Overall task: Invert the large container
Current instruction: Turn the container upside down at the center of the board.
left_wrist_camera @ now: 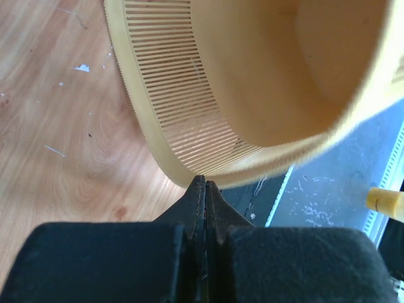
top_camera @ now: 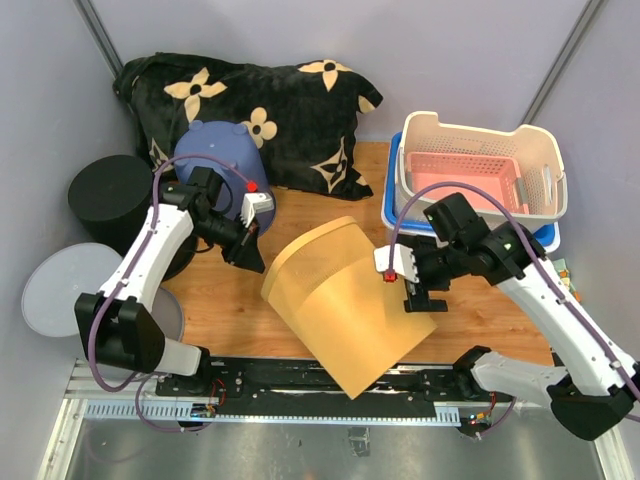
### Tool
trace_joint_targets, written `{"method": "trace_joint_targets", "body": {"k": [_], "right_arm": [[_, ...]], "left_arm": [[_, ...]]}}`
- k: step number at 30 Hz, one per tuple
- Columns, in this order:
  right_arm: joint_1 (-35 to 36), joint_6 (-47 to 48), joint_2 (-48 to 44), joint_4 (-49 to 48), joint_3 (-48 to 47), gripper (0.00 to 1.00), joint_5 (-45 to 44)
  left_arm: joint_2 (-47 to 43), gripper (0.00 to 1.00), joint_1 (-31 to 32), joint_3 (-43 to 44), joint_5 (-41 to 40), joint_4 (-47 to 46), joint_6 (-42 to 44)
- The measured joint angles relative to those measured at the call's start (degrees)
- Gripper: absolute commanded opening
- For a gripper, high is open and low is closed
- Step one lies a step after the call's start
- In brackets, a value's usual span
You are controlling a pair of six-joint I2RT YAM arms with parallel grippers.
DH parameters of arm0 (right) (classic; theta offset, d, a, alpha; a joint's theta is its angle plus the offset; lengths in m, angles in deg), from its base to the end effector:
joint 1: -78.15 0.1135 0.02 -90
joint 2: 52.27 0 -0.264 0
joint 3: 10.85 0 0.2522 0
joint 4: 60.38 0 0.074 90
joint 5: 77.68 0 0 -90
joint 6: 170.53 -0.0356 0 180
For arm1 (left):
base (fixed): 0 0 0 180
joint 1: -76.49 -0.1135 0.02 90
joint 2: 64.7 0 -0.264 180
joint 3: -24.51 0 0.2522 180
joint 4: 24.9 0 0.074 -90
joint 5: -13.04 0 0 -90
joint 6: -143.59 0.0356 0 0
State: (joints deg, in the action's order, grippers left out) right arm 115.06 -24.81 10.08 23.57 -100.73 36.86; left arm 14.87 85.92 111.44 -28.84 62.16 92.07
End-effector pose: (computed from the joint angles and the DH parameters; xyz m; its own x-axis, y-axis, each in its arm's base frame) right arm 0.1350 0.1199 0.3753 0.2280 -0.7688 -0.5974 -0.9616 -0.0815 -0.2621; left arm 0.2322 -0.0654 0.3093 -0.6100 0.5224 -0.5958 0.7924 0.3981 -0.4622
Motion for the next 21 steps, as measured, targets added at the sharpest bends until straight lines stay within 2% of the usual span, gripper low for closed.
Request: {"method": "trace_joint_targets", "body": {"k": [5, 6, 8, 10, 11, 13, 18, 21], "right_arm": [[-4.00, 1.90, -3.96, 3.43, 0.52, 1.00, 2.25], [-4.52, 2.25, -4.57, 4.24, 0.50, 1.00, 2.60], [-5.22, 2.82, -5.16, 5.95, 0.26, 1.00, 3.04], [-6.10, 3.15, -5.27, 8.17, -0.87, 1.00, 3.72], [-6.43, 3.21, -5.27, 8.83, -1.38, 1.00, 4.22], [-7.06, 3.17, -5.31, 10.25, -2.89, 1.00, 7.23], [-8.24, -0.37, -6.99, 9.84, -6.01, 1.00, 22.01], [-8.46, -3.82, -6.82, 8.72, -8.31, 1.00, 29.22]], "left_arm": [[1.84, 0.02, 0.04, 0.00, -0.24, 1.57, 1.62], [2.14, 0.11, 0.04, 0.00, -0.31, 1.73, 1.66], [2.49, 0.43, 0.04, 0.09, -0.68, 1.81, 1.53], [2.82, 0.69, 0.09, 1.05, -1.46, 1.99, 1.18], [2.99, 0.74, 0.09, 1.95, -1.97, 2.08, 0.81], [3.23, 0.74, 0.09, 4.17, -2.93, 1.99, -0.02], [3.43, 0.74, 0.09, 7.17, -6.12, 1.64, -1.05], [4.20, 0.81, 0.09, 7.17, -7.26, 1.55, -1.55]]}}
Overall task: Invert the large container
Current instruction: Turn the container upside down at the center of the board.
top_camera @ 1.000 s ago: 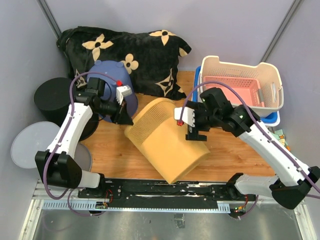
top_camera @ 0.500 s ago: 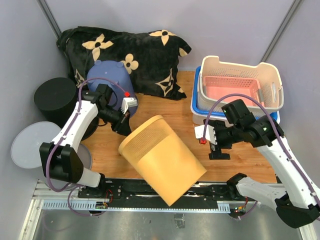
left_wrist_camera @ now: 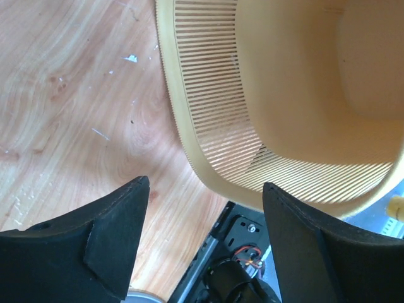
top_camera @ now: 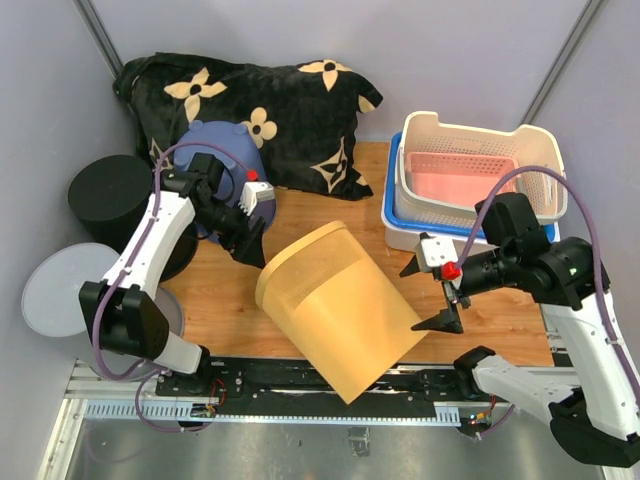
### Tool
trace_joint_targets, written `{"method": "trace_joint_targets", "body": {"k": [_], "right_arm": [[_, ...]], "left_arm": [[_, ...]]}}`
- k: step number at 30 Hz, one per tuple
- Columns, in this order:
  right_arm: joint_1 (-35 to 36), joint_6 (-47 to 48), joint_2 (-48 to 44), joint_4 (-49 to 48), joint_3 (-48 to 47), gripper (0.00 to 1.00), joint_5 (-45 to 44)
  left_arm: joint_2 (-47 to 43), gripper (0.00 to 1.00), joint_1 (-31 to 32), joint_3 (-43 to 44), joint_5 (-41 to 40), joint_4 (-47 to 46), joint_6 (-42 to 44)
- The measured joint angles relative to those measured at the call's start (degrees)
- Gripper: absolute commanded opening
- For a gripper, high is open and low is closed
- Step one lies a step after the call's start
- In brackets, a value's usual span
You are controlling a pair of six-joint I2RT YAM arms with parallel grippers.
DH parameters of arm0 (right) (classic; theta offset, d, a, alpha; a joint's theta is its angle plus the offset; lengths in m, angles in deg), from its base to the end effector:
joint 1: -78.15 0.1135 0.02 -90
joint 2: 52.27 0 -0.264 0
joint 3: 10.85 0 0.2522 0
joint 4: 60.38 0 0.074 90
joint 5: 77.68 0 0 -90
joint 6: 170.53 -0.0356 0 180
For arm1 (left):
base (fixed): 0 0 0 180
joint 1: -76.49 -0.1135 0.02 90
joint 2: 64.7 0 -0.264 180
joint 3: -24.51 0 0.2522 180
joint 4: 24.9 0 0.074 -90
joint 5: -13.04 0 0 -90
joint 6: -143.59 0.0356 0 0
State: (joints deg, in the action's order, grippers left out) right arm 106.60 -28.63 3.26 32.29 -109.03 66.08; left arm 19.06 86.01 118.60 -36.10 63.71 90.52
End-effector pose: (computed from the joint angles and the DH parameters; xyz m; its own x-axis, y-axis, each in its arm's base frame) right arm 0.0893 0.0811 0.4292 0.1645 -0.4400 -0.8828 -0.9851 -0.1189 -0.1243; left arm 0.2525 -0.0660 0.3223 -0.6180 0.5644 -0.5473 0.7850 0.4814 -0.3900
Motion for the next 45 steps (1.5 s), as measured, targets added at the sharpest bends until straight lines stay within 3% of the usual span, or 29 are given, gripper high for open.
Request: {"method": "trace_joint_targets", "body": {"k": [3, 4, 14, 23, 27, 33, 39, 45], "right_arm": [[-0.02, -0.59, 0.87, 1.11, -4.07, 1.00, 5.68], [0.00, 0.00, 1.01, 1.70, -4.74, 1.00, 7.32], [6.47, -1.70, -6.03, 0.02, 15.67, 1.00, 8.59], [6.95, -8.26, -7.74, -6.64, 20.57, 1.00, 9.01], [7.43, -11.34, -8.26, -11.10, 21.68, 1.00, 4.90], [8.17, -10.95, -9.64, -14.62, 24.74, 1.00, -9.90], [6.36, -9.73, -13.35, -16.87, 25.70, 1.00, -12.83], [2.45, -4.35, -11.41, -11.54, 24.33, 1.00, -15.98]], "left_arm": [[1.07, 0.98, 0.00, -0.66, -0.22, -0.28, -0.28], [1.42, 0.99, 0.00, -1.20, -0.13, -0.35, -0.31], [5.16, 0.99, 0.00, -1.46, -0.50, 0.00, -1.86], [10.27, 0.99, 0.00, 13.00, -2.54, 0.90, -4.46], [9.88, 0.99, 0.00, 17.99, -5.11, 1.29, -4.83], [4.11, 0.99, -0.66, 19.47, -8.44, 0.76, -5.40], [-2.64, 0.99, -0.81, 19.08, -10.01, 0.26, -5.42], [-3.65, 0.99, -0.81, 17.18, -10.29, -0.85, -5.49]]}}
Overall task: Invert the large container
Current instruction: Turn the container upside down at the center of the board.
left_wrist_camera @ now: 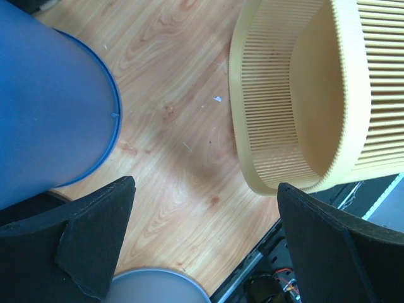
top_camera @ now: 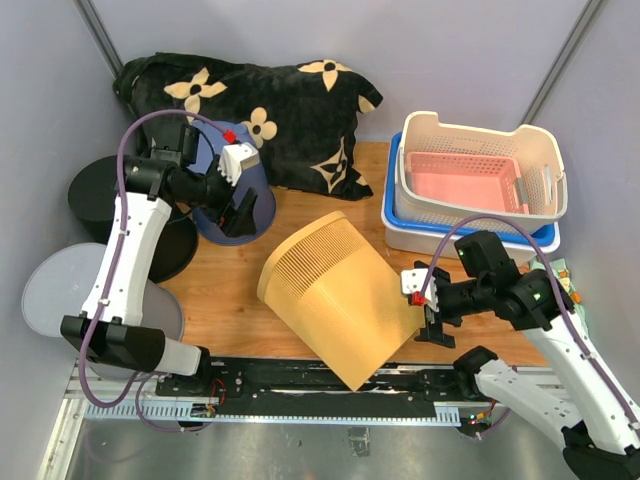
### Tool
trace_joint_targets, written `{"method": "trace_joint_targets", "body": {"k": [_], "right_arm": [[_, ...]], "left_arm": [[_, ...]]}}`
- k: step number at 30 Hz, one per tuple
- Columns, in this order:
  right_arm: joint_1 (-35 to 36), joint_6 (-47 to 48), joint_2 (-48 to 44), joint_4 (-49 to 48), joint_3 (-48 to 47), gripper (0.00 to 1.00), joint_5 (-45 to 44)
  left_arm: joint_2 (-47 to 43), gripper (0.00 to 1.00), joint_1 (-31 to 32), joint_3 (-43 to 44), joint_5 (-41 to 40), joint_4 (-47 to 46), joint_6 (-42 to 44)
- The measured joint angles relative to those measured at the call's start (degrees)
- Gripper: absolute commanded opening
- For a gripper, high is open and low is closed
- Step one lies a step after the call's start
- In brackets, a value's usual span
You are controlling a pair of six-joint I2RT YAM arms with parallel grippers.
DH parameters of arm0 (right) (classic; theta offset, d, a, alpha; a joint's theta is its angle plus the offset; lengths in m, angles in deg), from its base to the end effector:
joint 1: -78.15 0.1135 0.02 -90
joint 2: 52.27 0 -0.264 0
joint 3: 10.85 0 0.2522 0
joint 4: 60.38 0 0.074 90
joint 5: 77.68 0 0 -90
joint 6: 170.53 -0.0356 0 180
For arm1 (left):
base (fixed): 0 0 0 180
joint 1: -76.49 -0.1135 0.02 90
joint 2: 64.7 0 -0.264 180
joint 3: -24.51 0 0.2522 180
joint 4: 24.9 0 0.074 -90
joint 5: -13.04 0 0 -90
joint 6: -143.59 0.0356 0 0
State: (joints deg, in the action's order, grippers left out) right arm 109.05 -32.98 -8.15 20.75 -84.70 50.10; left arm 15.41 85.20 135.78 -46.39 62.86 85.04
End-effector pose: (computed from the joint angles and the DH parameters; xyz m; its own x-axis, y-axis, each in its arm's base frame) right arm 0.0859 0.0768 0.3425 0.0889 -0.6265 -0.7744 -0.9901 0.0291 -0.1372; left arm 0.2425 -0.0555 0.4167 -0.4916 0.5298 -0.6911 0.7779 0.6239 -0.0750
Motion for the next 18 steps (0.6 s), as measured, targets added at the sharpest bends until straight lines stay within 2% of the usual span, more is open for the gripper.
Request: {"method": "trace_joint_targets", "body": {"k": [8, 16, 18], "right_arm": [[2.10, 1.70, 2.32, -0.22, 1.11, 1.00, -1.36], [2.19, 0.33, 2.40, -5.73, 6.16, 1.00, -3.37], [2.19, -0.11, 2.71, -6.67, 7.26, 1.00, -3.69]], "left_arm": [[0.74, 0.99, 0.00, -2.01, 4.83, -0.79, -1.03], [3.61, 0.99, 0.00, 6.25, 13.44, 0.42, -1.03], [3.23, 0.84, 0.00, 6.14, 15.02, 1.14, -0.98]]}}
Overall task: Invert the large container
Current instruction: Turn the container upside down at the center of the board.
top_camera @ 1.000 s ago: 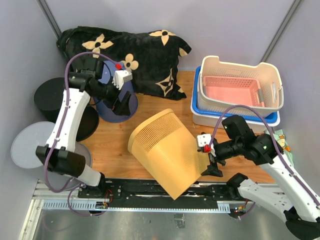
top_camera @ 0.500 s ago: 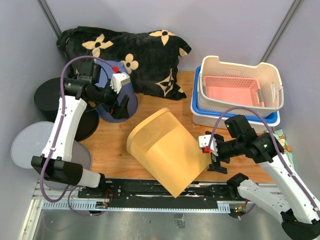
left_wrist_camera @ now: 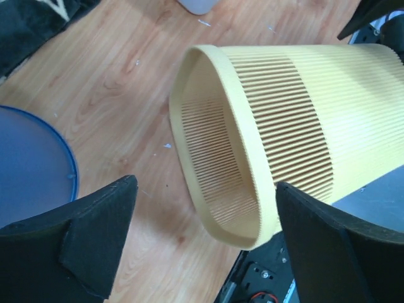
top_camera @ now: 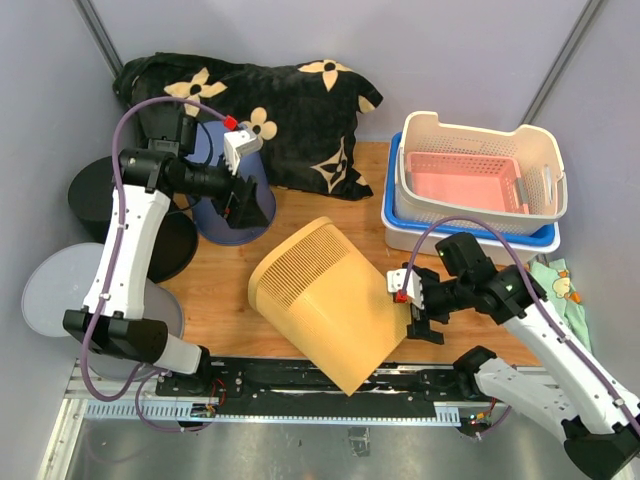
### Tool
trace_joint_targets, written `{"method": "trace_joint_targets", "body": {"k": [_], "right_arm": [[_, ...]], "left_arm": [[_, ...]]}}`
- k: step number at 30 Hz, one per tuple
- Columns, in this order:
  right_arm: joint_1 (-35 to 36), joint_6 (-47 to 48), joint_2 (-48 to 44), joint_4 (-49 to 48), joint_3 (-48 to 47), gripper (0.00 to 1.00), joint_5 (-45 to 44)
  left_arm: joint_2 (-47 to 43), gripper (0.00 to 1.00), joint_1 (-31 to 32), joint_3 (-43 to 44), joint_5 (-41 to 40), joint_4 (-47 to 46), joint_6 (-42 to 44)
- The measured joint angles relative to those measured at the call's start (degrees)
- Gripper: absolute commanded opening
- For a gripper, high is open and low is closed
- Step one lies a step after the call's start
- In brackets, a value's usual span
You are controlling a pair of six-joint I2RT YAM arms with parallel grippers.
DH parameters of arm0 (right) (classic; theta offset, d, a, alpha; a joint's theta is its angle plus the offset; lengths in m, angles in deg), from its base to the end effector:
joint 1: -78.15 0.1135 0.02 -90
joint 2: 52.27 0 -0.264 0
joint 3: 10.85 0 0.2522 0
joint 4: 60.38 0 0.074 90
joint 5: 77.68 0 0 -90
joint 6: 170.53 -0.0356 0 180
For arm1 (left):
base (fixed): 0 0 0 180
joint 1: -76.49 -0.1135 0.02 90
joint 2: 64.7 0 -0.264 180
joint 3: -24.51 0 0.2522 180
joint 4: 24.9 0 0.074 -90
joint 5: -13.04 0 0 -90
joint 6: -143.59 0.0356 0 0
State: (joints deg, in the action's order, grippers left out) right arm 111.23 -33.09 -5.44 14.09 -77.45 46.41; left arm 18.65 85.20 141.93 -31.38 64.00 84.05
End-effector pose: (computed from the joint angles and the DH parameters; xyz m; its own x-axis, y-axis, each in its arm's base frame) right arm 0.1035 0.0912 0.3069 0.0703 -0.6822 -0.7278 -0.9930 0.0217 -0.1162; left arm 0.2485 -0.0638 0.4361 -0.4366 0.4258 -0.7925 0.8515 0.4799 -0.2113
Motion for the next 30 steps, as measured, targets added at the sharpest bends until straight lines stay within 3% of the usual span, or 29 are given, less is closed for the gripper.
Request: {"method": "trace_joint_targets", "body": {"k": [1, 3, 4, 11, 17, 23, 30], "right_arm": [[0.00, -0.31, 0.15, -0.35, 0.28, 1.00, -0.17], [0.00, -1.01, 0.63, -1.25, 0.44, 1.00, -0.13], [0.00, -1.31, 0.92, -1.81, 0.44, 1.00, -0.11], [-0.02, -2.45, 2.99, -3.63, 0.44, 1.00, -0.15], [-0.02, -2.47, 3.52, -3.50, 0.44, 1.00, -0.22], [-0.04, -2.47, 4.98, -3.43, 0.44, 1.00, -0.42], [-0.33, -2.43, 6.29, -3.17, 0.44, 1.00, -0.98]], "left_arm": [[-0.22, 0.70, 0.00, -0.44, 0.46, 0.09, -0.04], [-1.22, 0.08, 0.00, -3.06, 1.29, -0.07, 0.07], [-1.90, 0.01, 0.00, -5.18, 1.68, -0.39, -0.31], [-3.37, 0.00, 1.57, -17.77, -4.74, -7.15, -5.77], [-3.34, 0.00, 3.96, -15.76, -9.16, -9.79, -8.31], [-3.37, 0.00, 5.68, -7.91, -11.23, -10.34, -9.09], [-3.82, 0.00, 10.16, -11.72, -9.68, -9.05, -8.94]]}}
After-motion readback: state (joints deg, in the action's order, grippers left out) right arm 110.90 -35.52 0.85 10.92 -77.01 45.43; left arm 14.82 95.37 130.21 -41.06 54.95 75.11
